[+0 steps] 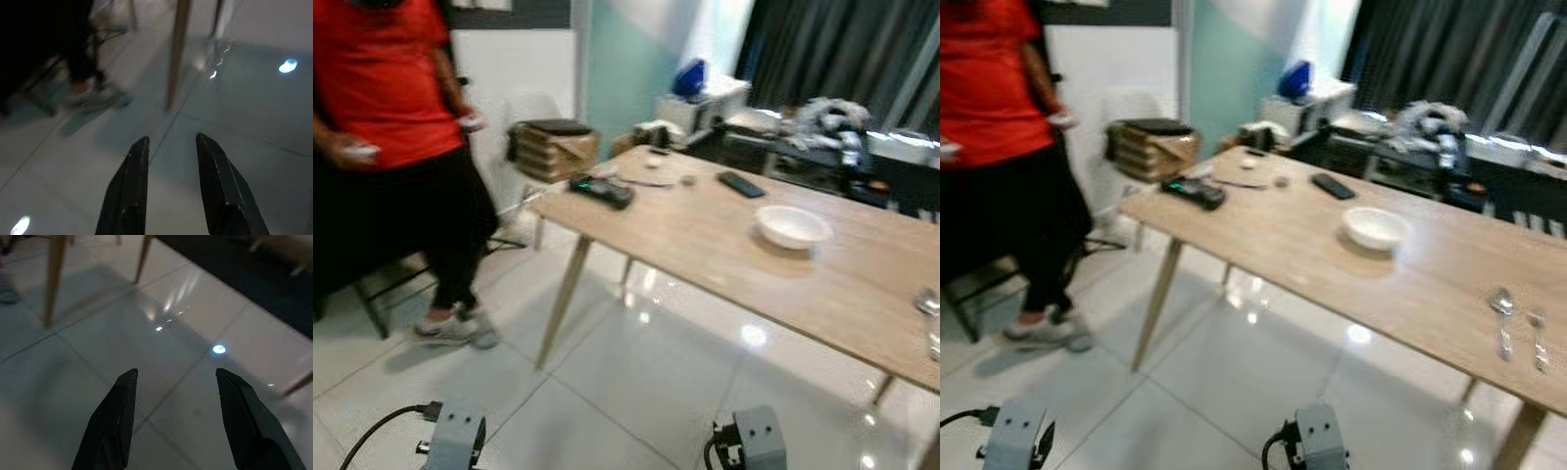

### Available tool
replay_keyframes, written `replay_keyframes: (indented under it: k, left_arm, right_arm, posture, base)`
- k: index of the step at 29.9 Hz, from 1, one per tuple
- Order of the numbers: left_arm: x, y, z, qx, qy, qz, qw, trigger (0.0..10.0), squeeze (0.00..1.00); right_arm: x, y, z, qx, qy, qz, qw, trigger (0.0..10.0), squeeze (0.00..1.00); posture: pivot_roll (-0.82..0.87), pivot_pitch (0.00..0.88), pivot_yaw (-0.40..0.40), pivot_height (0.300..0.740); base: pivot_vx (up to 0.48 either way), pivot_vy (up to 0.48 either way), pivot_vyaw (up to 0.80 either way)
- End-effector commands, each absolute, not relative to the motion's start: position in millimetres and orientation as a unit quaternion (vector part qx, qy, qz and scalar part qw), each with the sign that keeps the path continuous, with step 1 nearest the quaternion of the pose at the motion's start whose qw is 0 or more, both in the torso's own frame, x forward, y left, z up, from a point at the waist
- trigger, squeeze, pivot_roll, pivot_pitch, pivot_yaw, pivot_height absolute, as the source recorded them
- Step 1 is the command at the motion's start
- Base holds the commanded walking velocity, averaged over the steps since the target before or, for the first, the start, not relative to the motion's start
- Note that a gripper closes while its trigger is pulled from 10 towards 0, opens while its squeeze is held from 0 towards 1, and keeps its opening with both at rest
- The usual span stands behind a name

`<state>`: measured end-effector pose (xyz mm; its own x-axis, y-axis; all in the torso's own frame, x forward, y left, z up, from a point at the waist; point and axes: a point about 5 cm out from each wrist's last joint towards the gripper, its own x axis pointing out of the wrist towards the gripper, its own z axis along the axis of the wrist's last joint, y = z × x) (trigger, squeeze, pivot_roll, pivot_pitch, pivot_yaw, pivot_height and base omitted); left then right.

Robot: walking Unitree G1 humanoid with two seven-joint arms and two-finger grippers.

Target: Setting the table

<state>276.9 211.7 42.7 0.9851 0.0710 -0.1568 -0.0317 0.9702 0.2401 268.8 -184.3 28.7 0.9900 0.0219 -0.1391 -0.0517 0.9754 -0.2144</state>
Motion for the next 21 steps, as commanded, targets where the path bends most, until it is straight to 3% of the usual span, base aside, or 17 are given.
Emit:
replay_keyframes:
  k: [1,21]
  left_arm:
    - [267,217,32,0.125,0.106,0.03,0.986,10.0,0.0]
    - [271,218,39,0.116,0.091,0.033,0.988,10.0,0.0]
  right_arm:
    - [266,-182,25,-0.106,0.074,0.02,0.991,10.0,0.0]
    - [273,-183,36,-0.1,0.05,0.014,0.994,10.0,0.0]
  posture:
    - [-0.01,0.048,0.02,0.74]
    - [-0.01,0.05,0.022,0.74]
  base:
    - [0.0,0.0,-0.78]
    - [0.0,0.0,-0.78]
